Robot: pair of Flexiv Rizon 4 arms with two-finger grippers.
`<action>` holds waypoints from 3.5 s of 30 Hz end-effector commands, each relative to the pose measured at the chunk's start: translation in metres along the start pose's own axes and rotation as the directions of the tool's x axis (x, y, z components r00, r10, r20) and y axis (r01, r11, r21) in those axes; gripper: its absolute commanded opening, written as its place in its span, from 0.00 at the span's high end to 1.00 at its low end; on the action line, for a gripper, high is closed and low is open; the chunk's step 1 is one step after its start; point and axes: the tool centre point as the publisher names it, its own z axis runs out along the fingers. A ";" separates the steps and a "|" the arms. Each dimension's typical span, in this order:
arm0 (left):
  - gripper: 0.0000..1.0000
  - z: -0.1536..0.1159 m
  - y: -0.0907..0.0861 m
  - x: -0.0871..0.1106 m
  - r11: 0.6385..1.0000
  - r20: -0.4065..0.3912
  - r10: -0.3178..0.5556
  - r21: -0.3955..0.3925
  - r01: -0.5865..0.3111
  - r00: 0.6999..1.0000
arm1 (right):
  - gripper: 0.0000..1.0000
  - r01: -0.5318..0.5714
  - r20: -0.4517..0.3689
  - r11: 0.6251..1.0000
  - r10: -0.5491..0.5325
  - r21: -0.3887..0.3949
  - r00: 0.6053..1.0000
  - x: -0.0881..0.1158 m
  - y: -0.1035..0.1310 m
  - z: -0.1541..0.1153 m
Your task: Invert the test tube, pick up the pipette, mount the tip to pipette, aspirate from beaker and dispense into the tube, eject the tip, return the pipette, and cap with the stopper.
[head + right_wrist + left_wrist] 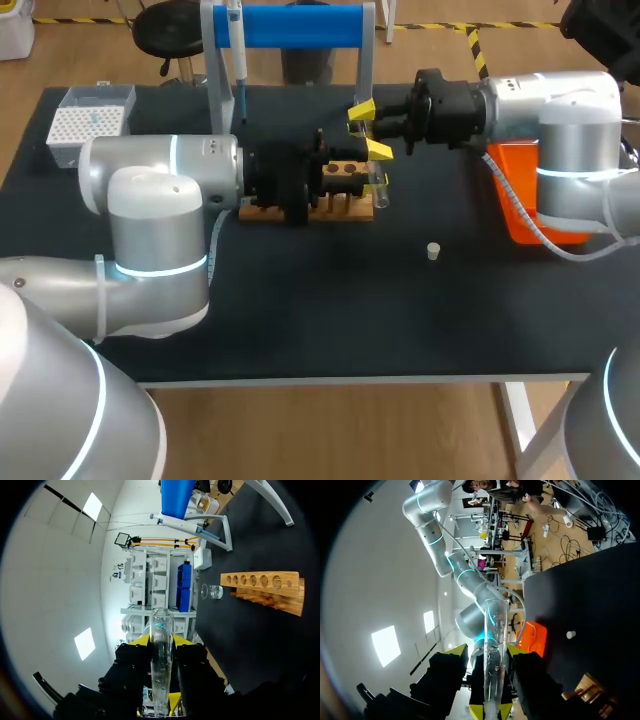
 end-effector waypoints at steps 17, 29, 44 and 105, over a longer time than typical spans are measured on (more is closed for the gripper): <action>1.00 0.000 -0.001 0.002 1.000 0.006 -0.012 0.001 0.012 1.000 | 0.11 0.001 0.002 1.000 -0.001 0.001 1.000 0.000 0.000 0.000; 1.00 -0.001 -0.001 0.002 1.000 0.004 -0.013 -0.001 0.013 1.000 | 0.00 0.001 0.002 1.000 -0.001 0.001 1.000 0.000 0.000 0.000; 1.00 -0.001 -0.001 0.002 1.000 0.004 -0.013 -0.001 0.013 1.000 | 0.00 0.315 0.171 0.949 -0.307 -0.024 0.936 0.002 -0.018 -0.018; 1.00 -0.001 -0.001 0.002 1.000 0.004 -0.013 -0.001 0.013 1.000 | 0.00 0.914 0.399 0.148 -0.917 0.378 -0.016 -0.078 -0.012 -0.072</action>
